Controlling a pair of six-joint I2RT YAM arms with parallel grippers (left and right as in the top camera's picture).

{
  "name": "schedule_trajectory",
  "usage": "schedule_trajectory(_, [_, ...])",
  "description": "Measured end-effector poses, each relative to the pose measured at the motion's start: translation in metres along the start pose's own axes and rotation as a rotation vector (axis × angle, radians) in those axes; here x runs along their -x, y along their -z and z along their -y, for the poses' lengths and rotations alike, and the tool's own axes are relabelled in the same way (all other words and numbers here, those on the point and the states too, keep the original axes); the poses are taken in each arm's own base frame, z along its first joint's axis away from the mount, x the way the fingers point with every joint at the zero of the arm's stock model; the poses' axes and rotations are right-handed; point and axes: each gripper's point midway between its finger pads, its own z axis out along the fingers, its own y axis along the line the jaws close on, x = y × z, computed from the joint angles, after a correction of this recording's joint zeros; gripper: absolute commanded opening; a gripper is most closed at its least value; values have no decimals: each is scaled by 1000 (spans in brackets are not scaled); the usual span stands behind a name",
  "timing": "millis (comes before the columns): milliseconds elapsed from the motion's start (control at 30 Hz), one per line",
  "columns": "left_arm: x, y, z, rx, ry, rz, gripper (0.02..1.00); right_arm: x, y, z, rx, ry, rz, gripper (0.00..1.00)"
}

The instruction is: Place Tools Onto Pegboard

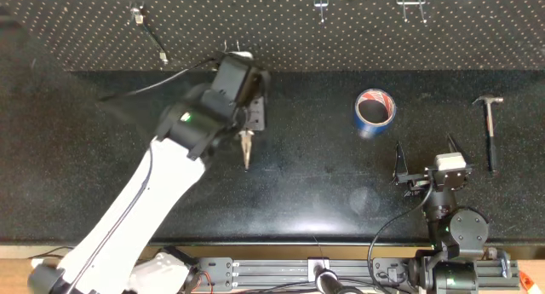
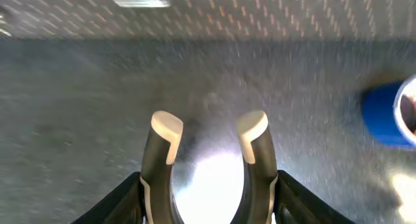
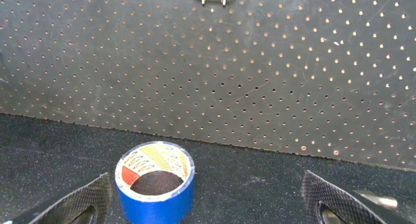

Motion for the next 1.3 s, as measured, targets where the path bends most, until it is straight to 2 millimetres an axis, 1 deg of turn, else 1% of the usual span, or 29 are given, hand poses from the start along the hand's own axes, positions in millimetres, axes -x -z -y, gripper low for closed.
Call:
schedule_trajectory(33, [12,25,-10,19,16,89,27,1,0,0,0,0,2,943])
schedule_trajectory(67, [24,52,-26,60,40,194,27,0,0,0,0,0,1,943])
schedule_trajectory(100, [34,71,-37,81,68,278,29,0,0,0,0,0,0,943])
schedule_trajectory(133, [48,86,-54,90,135,398,29,0,0,0,0,0,0,943])
schedule_trajectory(167, [61,91,-65,88,194,500,29,0,0,0,0,0,1,945])
schedule_trajectory(200, [72,90,-77,91,251,610,29,0,0,0,0,0,1,943])
schedule_trajectory(233, [79,76,-84,91,278,697,27,0,0,0,0,0,1,943])
schedule_trajectory(267, [91,71,-84,63,300,806,27,0,0,0,0,0,2,943])
schedule_trajectory(300, [108,72,-82,31,314,933,29,0,0,0,0,0,0,943])
schedule_trajectory(333, [113,64,-82,35,302,978,27,0,0,0,0,0,0,943])
schedule_trajectory(400, [134,54,-74,28,266,1084,29,0,0,0,0,0,1,943])
schedule_trajectory(467, [140,39,-69,43,227,1109,29,0,0,0,0,0,0,943])
schedule_trajectory(533, [140,20,-66,55,205,1090,29,0,0,0,0,0,0,943])
schedule_trajectory(600, [139,12,-66,82,163,1075,27,0,0,0,0,0,0,943])
schedule_trajectory(667, [141,16,-66,90,147,1093,29,0,0,0,0,0,0,943])
schedule_trajectory(700, [145,24,-65,87,139,1128,29,0,0,0,0,0,0,943])
schedule_trajectory(733, [152,39,-63,79,131,1189,27,0,0,0,0,0,0,943])
schedule_trajectory(767, [155,44,-62,77,125,1212,29,0,0,0,0,0,0,943])
schedule_trajectory(800, [157,48,-61,78,118,1232,29,0,0,0,0,0,0,943])
schedule_trajectory(867, [157,45,-60,78,110,1227,29,0,0,0,0,0,0,945])
schedule_trajectory(1033, [153,14,-54,74,80,1177,29,0,0,0,0,0,0,943])
schedule_trajectory(1100, [151,5,-52,70,67,1157,29,0,0,0,0,0,0,943])
schedule_trajectory(1167, [150,0,-50,63,57,1147,27,0,0,0,0,0,0,943])
schedule_trajectory(1267, [146,-18,-47,56,34,1108,27,0,0,0,0,0,1,943])
schedule_trajectory(1300, [145,-20,-46,54,29,1101,29,0,0,0,0,0,0,943])
